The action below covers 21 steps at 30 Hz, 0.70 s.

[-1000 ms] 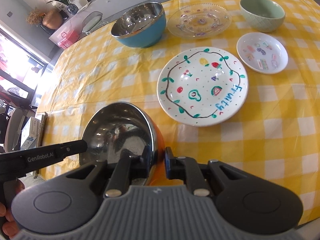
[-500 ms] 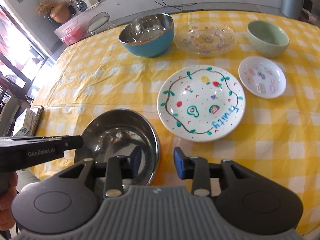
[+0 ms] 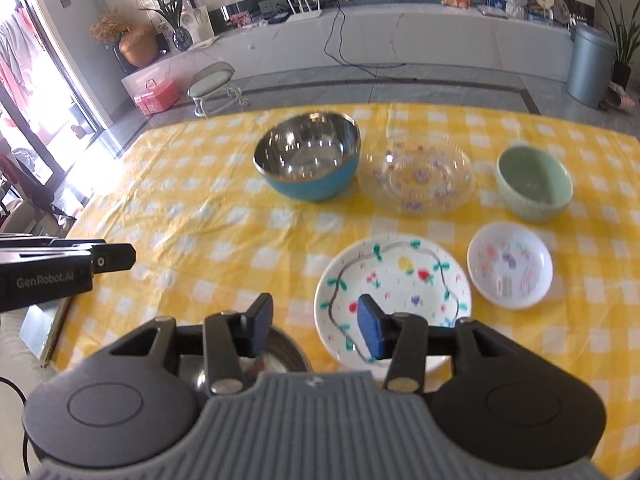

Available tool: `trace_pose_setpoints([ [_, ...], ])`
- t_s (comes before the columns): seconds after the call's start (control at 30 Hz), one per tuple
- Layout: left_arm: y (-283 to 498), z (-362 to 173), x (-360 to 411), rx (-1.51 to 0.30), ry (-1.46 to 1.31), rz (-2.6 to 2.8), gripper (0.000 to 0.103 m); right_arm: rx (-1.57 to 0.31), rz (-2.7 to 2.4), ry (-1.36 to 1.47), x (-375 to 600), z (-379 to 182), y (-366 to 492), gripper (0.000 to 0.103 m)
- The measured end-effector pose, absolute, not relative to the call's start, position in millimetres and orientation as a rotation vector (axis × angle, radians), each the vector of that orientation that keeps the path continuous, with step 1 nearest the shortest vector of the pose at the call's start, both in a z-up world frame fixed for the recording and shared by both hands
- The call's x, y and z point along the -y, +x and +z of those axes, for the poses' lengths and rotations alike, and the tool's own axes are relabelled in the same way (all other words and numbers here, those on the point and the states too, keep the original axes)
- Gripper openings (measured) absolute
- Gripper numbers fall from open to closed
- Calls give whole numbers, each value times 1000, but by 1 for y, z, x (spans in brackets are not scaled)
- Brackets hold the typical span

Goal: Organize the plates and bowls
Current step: 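Carry the orange bowl with the left gripper into the blue steel bowl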

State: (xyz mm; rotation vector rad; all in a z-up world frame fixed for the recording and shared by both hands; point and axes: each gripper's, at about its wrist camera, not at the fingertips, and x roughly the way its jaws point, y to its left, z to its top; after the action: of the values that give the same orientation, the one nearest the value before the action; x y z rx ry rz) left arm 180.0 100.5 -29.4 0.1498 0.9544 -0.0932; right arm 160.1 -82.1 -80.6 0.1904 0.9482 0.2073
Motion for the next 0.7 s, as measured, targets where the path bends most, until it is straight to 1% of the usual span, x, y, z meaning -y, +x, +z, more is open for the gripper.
trace_pose_setpoints([
  [0.1, 192, -26, -100, -932, 153, -108, 35, -924, 206, 176, 81, -71, 174, 48],
  [0.3, 224, -24, -96, -885, 159, -160, 40, -900, 201, 158, 80, -61, 208, 48],
  [0.37, 237, -27, -96, -867, 132, -186, 44, -901, 201, 168, 81, -61, 224, 48],
  [0.57, 274, -50, -104, -858, -1, -223, 45, -941, 171, 242, 89, -73, 272, 48],
  [0.7, 305, -74, -112, -904, -88, -211, 45, -973, 131, 267, 92, -90, 303, 47],
])
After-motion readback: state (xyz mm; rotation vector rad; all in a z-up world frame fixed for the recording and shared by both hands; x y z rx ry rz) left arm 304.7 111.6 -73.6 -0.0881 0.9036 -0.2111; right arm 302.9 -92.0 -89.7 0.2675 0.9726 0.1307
